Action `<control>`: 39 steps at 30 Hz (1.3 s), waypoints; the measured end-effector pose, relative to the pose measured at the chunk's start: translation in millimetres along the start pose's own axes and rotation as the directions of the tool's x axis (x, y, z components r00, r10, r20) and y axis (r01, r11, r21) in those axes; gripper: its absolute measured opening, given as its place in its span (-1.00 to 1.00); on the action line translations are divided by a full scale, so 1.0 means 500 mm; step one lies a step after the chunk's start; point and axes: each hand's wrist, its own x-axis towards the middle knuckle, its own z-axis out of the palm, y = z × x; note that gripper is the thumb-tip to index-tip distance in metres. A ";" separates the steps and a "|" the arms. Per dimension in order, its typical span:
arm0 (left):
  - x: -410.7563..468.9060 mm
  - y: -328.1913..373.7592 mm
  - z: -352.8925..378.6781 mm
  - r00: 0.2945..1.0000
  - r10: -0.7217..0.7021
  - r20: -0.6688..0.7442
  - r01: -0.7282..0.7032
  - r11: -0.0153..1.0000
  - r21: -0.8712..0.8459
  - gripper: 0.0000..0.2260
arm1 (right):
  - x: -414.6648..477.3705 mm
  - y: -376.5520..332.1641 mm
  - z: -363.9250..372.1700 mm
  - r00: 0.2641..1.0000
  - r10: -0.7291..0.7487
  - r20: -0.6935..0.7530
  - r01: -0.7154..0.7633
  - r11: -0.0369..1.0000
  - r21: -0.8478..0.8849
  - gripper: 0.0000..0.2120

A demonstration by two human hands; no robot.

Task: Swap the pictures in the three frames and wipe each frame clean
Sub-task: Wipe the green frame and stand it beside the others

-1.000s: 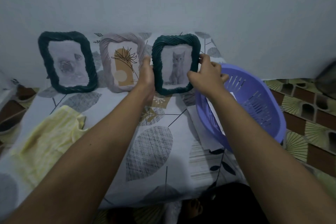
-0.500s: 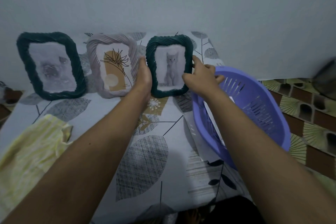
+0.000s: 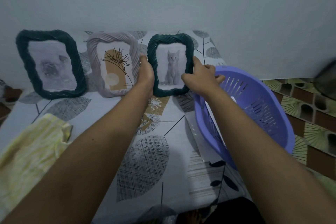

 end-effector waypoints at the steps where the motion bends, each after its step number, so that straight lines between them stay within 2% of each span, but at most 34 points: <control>1: -0.004 0.001 0.002 1.000 -0.005 0.001 0.005 1.000 -0.004 -0.36 | -0.001 -0.001 -0.001 1.000 0.011 0.009 -0.011 1.000 -0.001 -0.47; 5: -0.013 0.007 0.003 0.999 -0.021 0.034 0.021 1.000 0.003 -0.43 | -0.013 -0.011 -0.004 0.999 0.023 0.028 -0.023 1.000 0.008 -0.60; 8: -0.019 0.009 -0.001 0.999 -0.021 0.043 0.020 0.999 0.029 -0.45 | -0.033 -0.024 -0.011 0.999 0.002 0.048 -0.002 1.000 0.003 -0.52; 12: -0.047 0.013 -0.008 0.998 -0.029 0.059 0.025 0.997 0.070 -0.46 | -0.059 -0.040 -0.012 0.998 -0.043 0.047 0.044 0.999 -0.015 -0.53; 14: -0.064 0.010 -0.017 0.999 -0.019 0.050 0.014 0.996 0.091 -0.43 | -0.074 -0.042 -0.008 0.998 -0.047 0.045 0.047 0.999 -0.008 -0.50; 17: -0.045 -0.024 -0.046 1.000 -0.008 0.029 0.004 0.992 0.123 -0.26 | -0.100 -0.038 -0.002 0.998 -0.060 0.027 0.060 0.998 -0.015 -0.49; 19: -0.073 -0.038 -0.053 1.000 0.007 0.013 -0.009 0.979 0.202 -0.41 | -0.118 -0.031 -0.002 0.998 -0.063 -0.006 0.063 0.998 -0.019 -0.54; 22: -0.153 -0.058 -0.067 0.999 0.047 -0.019 -0.036 0.923 0.383 -0.75 | -0.148 -0.020 -0.008 0.998 -0.050 -0.024 0.049 0.999 -0.014 -0.67; 24: -0.189 -0.085 -0.079 0.997 0.078 -0.015 -0.061 0.878 0.476 -0.81 | -0.171 -0.010 -0.013 0.999 -0.038 -0.028 0.039 0.999 0.025 -0.79; 26: -0.219 -0.109 -0.090 0.994 0.107 0.038 -0.108 0.793 0.600 -0.90 | -0.190 0.006 -0.018 0.998 -0.037 -0.058 0.040 0.998 0.055 -0.87; 28: -0.240 -0.134 -0.092 0.983 0.119 0.140 -0.184 0.626 0.758 -0.93 | -0.203 0.025 -0.024 0.995 -0.032 -0.093 0.037 0.998 0.047 -0.92; 30: -0.248 -0.157 -0.090 0.962 0.142 0.233 -0.273 0.484 0.831 -0.93 | -0.210 0.049 -0.030 0.997 -0.025 -0.076 0.027 0.999 0.027 -0.77; 32: -0.249 -0.173 -0.078 0.935 0.172 0.310 -0.354 0.390 0.850 -0.92 | -0.216 0.068 -0.038 1.000 -0.011 0.014 0.011 1.000 0.021 -0.55; 35: -0.240 -0.191 -0.052 0.900 0.159 0.406 -0.432 0.199 0.880 -0.63 | -0.223 0.082 -0.045 0.992 -0.033 0.124 0.040 0.998 -0.052 -0.43; 37: -0.241 -0.195 -0.033 0.889 0.155 0.431 -0.452 0.133 0.882 -0.52 | -0.230 0.081 -0.048 0.987 -0.074 0.145 0.089 0.991 -0.101 -0.50; 39: -0.238 -0.200 -0.020 0.883 0.172 0.436 -0.456 0.096 0.885 -0.54 | -0.232 0.080 -0.052 0.986 -0.105 0.128 0.119 0.987 -0.107 -0.68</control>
